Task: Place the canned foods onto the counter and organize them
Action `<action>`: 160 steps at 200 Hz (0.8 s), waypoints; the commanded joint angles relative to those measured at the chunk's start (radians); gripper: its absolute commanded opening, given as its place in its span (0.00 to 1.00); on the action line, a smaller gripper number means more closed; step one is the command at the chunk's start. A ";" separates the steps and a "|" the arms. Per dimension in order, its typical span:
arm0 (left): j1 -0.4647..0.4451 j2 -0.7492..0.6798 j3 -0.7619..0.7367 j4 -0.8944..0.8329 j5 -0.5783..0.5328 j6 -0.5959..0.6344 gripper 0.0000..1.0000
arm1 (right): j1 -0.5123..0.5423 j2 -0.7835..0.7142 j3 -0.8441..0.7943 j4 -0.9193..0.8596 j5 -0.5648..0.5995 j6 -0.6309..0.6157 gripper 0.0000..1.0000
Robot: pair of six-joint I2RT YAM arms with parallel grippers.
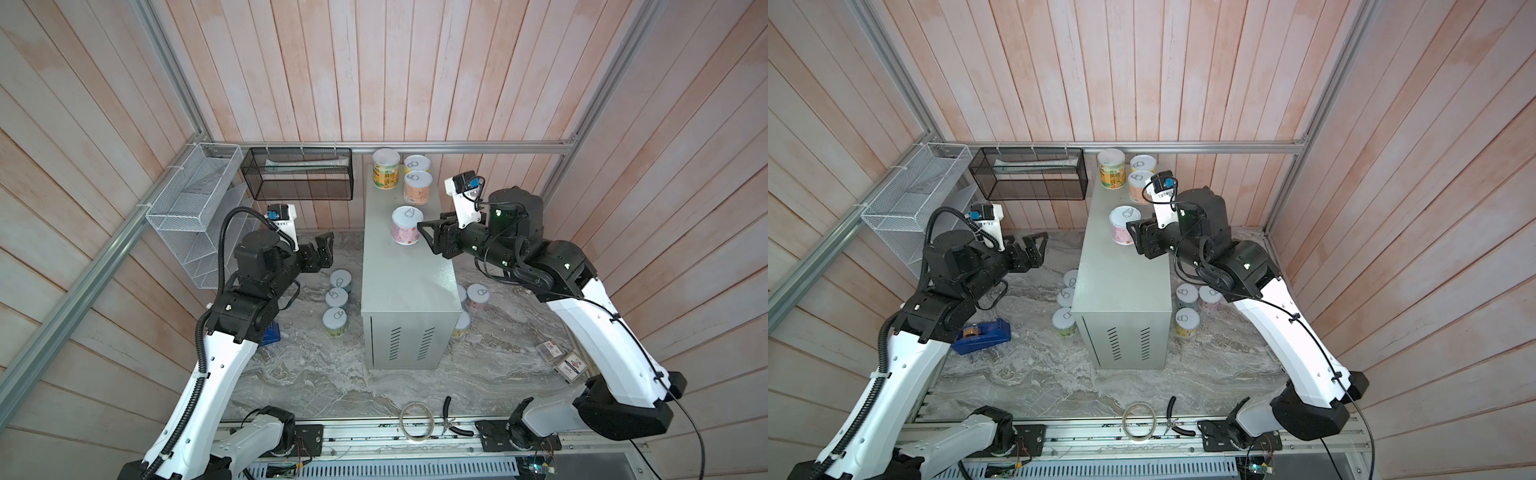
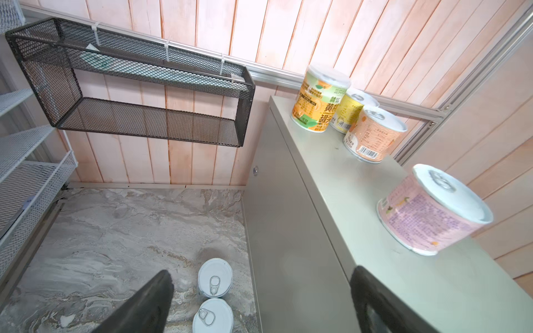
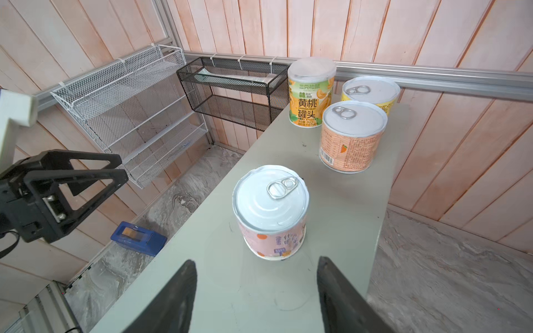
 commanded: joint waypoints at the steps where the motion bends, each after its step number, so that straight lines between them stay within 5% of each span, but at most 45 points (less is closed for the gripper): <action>1: 0.002 0.029 0.002 -0.004 0.046 0.003 0.97 | 0.008 -0.054 -0.126 0.142 0.050 0.049 0.65; 49: 0.002 0.046 -0.038 0.031 0.076 -0.012 0.97 | 0.008 -0.048 -0.241 0.216 0.029 0.061 0.62; 160: 0.002 0.055 -0.145 0.081 0.118 -0.030 0.95 | -0.016 0.136 -0.149 0.278 0.076 0.054 0.57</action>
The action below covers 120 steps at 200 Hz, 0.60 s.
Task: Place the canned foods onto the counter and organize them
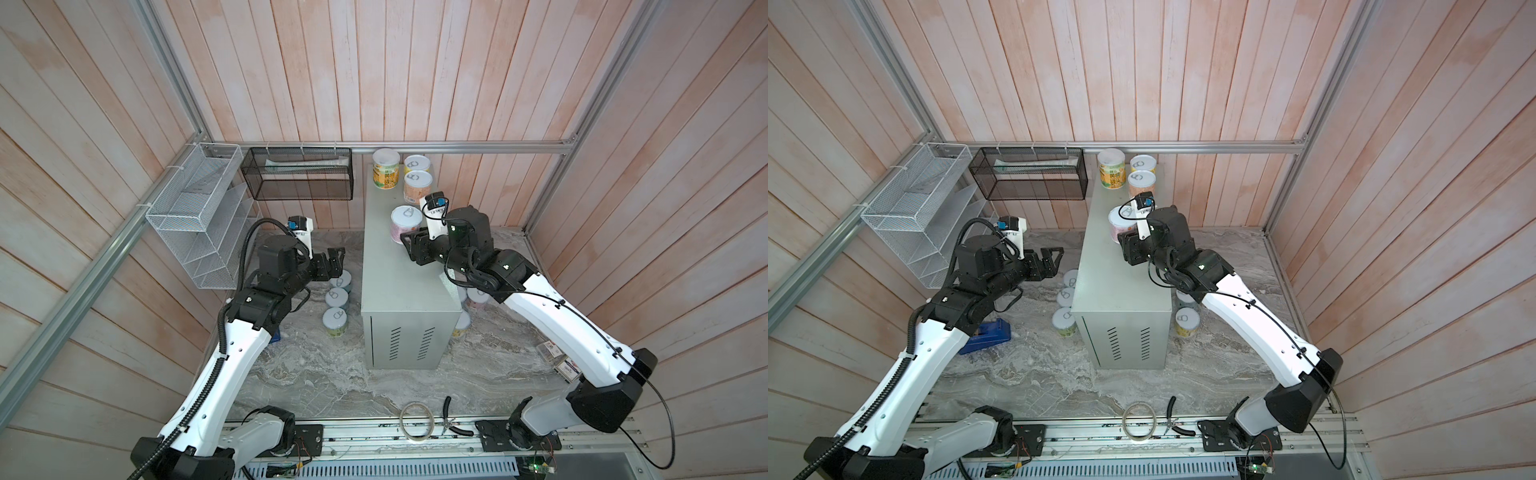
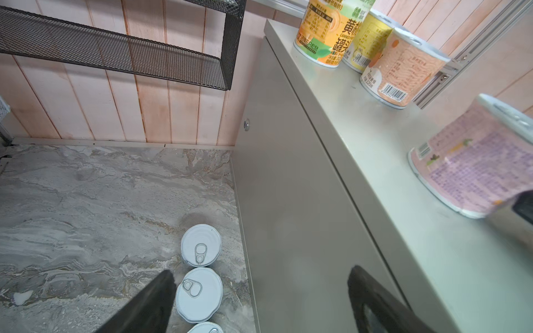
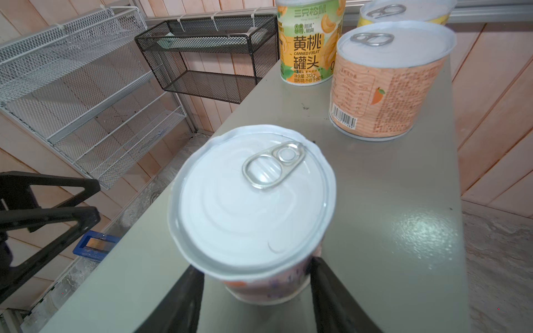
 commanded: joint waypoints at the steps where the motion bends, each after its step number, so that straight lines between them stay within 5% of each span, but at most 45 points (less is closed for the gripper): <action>1: 0.002 0.009 -0.018 0.040 0.032 -0.003 0.95 | -0.009 0.040 0.062 0.029 0.036 0.010 0.57; 120: 0.002 0.062 -0.042 0.074 0.039 0.030 0.98 | -0.046 0.265 0.250 0.083 0.036 0.025 0.57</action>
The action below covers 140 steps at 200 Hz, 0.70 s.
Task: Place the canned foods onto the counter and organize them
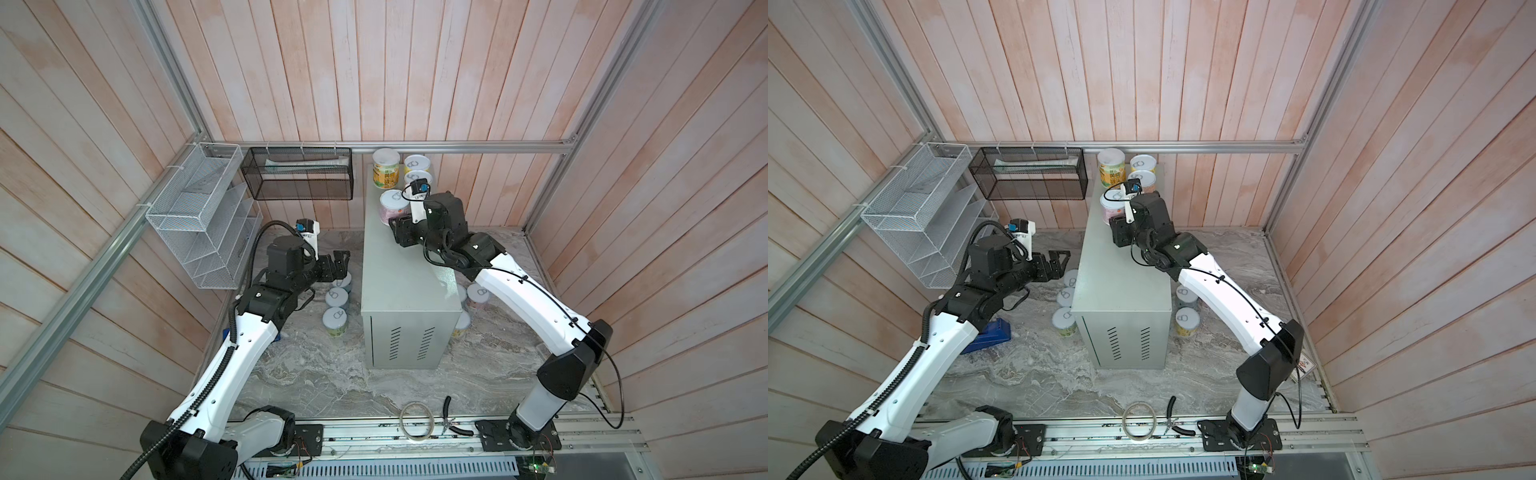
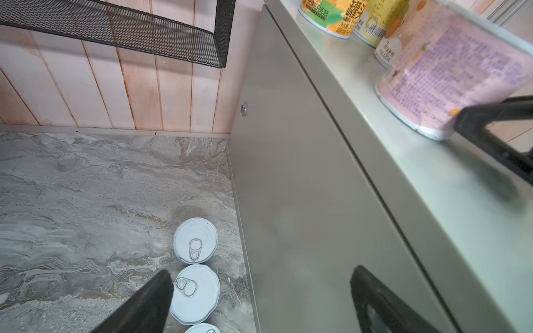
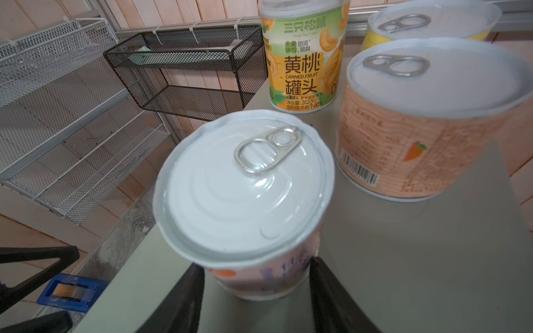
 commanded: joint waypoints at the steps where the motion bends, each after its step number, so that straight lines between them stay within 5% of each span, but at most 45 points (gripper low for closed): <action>1: 0.002 0.011 -0.004 0.032 0.014 0.022 0.98 | -0.016 0.044 0.056 0.031 0.013 0.013 0.57; 140: 0.007 0.047 -0.012 0.052 -0.003 0.046 0.98 | -0.061 0.199 0.168 0.063 -0.043 0.060 0.57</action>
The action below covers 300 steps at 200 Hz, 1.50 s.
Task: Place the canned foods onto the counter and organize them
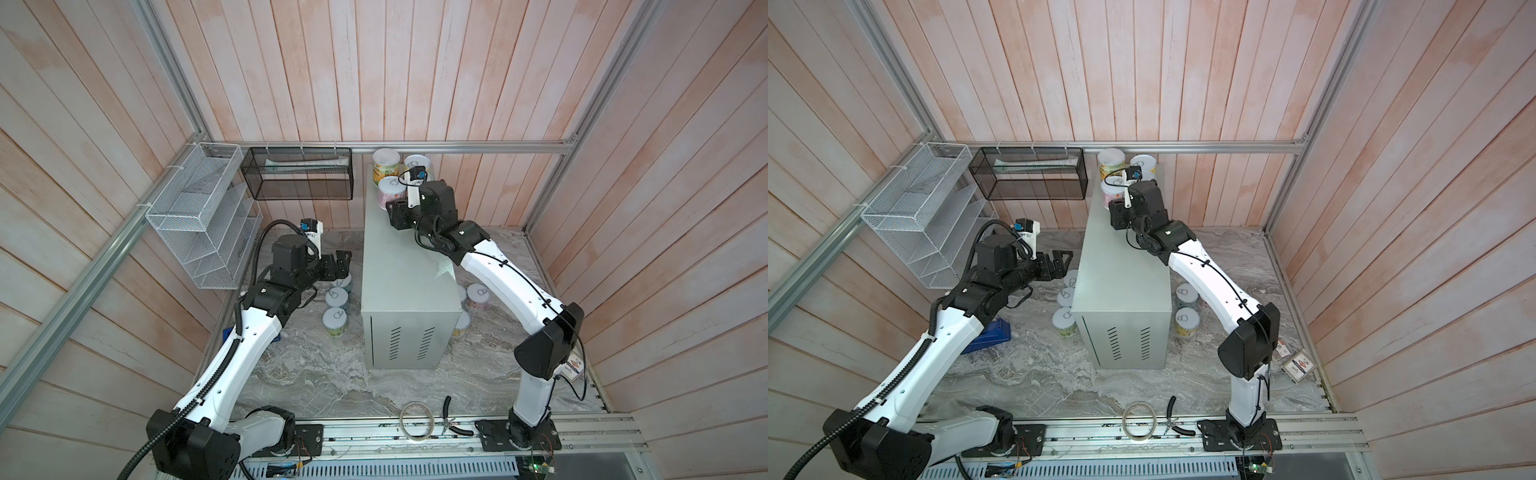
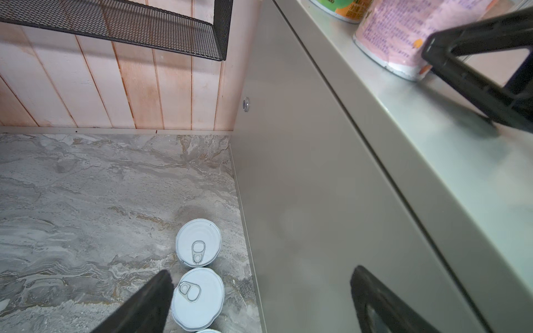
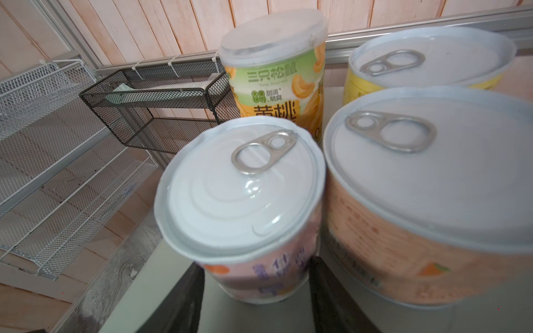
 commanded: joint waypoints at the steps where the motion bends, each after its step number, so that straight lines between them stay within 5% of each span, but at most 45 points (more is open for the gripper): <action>1: 0.006 0.012 -0.011 0.031 0.001 0.023 0.98 | -0.005 0.037 0.019 -0.011 -0.025 0.027 0.57; 220: 0.032 0.019 -0.047 0.052 0.007 0.029 0.98 | -0.016 0.104 0.066 -0.038 -0.018 0.085 0.57; 260: 0.034 0.020 -0.058 0.057 -0.029 0.015 1.00 | -0.011 -0.030 0.040 -0.083 -0.089 0.059 0.57; 300: 0.035 -0.024 -0.126 0.078 -0.069 -0.010 1.00 | -0.016 -0.359 -0.183 -0.060 -0.089 0.013 0.57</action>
